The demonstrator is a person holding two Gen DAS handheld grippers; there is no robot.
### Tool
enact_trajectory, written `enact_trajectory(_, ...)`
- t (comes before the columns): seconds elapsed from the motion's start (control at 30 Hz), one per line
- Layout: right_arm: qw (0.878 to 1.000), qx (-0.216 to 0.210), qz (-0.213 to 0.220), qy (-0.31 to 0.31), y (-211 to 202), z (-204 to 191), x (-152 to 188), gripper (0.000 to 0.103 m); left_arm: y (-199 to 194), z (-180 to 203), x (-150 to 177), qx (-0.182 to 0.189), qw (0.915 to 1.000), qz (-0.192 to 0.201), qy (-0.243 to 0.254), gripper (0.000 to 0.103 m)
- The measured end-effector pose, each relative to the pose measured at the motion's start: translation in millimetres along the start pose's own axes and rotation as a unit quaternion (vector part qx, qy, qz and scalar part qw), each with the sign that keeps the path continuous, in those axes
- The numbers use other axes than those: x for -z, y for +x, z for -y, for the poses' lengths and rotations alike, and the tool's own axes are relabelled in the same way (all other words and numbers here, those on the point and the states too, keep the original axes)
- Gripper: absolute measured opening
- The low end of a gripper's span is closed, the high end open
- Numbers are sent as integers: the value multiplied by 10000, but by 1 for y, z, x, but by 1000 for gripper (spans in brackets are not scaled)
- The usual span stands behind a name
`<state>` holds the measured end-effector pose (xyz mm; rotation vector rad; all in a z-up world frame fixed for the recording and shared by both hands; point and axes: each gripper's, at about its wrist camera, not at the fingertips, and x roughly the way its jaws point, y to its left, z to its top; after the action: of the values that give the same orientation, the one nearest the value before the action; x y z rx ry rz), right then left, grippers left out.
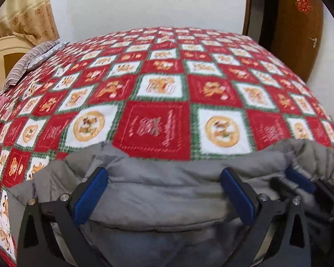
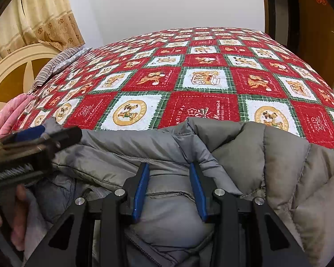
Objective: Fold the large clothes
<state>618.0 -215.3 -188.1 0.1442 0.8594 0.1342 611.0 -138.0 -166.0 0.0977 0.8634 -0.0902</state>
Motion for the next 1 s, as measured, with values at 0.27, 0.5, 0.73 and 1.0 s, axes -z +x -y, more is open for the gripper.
enact_trajectory(0.27,10000,39,-14,-34,1,-1,0,40,15,5,10,-157,9997,-115,177,103)
enact_trajectory(0.5,9998,150,-69,-131,3,-5,-1,40,20,10,12,-328,9990,-95,275,103)
enact_trajectory(0.73,9988,375,-116,-309,6,-12,-1,40,21,13,14,-397,9987,-30,319,103)
enact_trajectory(1.0,9976,530,-140,-427,7,-17,-1,40,22,13,14,-412,9986,-25,332,103)
